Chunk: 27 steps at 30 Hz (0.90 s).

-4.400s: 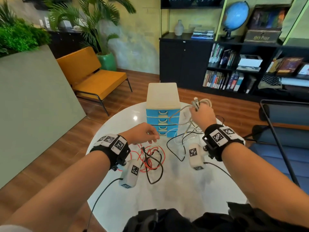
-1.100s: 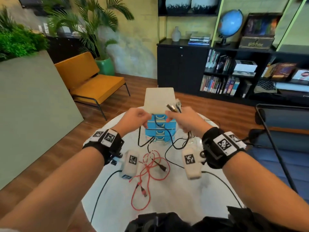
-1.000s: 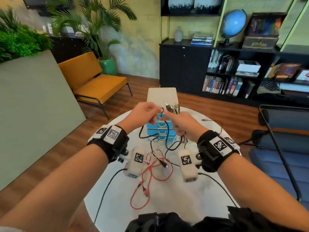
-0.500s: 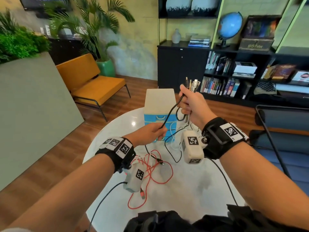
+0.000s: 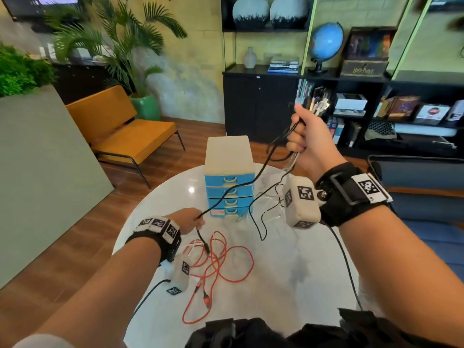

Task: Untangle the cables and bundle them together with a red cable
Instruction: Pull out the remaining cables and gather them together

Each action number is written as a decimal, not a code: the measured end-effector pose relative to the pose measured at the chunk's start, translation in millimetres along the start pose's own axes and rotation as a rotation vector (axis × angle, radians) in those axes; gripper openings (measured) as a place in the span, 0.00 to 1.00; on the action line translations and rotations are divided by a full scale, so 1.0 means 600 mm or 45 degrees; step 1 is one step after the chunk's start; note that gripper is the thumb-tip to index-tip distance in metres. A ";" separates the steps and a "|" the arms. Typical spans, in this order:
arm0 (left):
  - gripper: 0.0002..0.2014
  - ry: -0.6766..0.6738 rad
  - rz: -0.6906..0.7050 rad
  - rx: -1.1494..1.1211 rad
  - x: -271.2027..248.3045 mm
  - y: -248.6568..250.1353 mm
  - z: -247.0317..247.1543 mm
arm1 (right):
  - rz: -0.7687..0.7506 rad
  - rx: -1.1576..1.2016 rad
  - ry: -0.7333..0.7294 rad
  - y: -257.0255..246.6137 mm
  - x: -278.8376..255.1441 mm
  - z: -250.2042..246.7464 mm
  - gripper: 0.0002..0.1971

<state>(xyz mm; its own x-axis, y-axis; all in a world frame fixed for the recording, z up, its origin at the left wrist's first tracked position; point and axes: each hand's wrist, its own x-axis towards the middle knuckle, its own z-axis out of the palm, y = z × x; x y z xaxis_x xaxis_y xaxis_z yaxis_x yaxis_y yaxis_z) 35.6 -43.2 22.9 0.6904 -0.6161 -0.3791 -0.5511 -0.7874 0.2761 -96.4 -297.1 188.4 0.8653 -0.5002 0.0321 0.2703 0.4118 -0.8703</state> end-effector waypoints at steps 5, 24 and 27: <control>0.16 0.113 0.068 -0.401 -0.017 -0.013 -0.015 | -0.087 -0.488 0.221 0.013 0.004 -0.004 0.16; 0.12 0.132 0.409 -0.402 -0.040 0.108 -0.040 | 0.373 -1.650 -0.148 0.161 0.000 -0.036 0.11; 0.12 0.084 0.312 -0.281 -0.029 0.060 -0.022 | 0.241 -1.838 0.038 0.144 0.015 -0.067 0.11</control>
<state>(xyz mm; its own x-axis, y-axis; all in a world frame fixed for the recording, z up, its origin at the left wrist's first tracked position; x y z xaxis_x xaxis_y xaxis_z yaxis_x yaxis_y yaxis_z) 9.7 -61.2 51.2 0.5825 -0.7820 -0.2216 -0.5947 -0.5960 0.5396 -82.0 -296.8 93.4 0.8253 -0.5493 -0.1310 -0.5109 -0.6274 -0.5876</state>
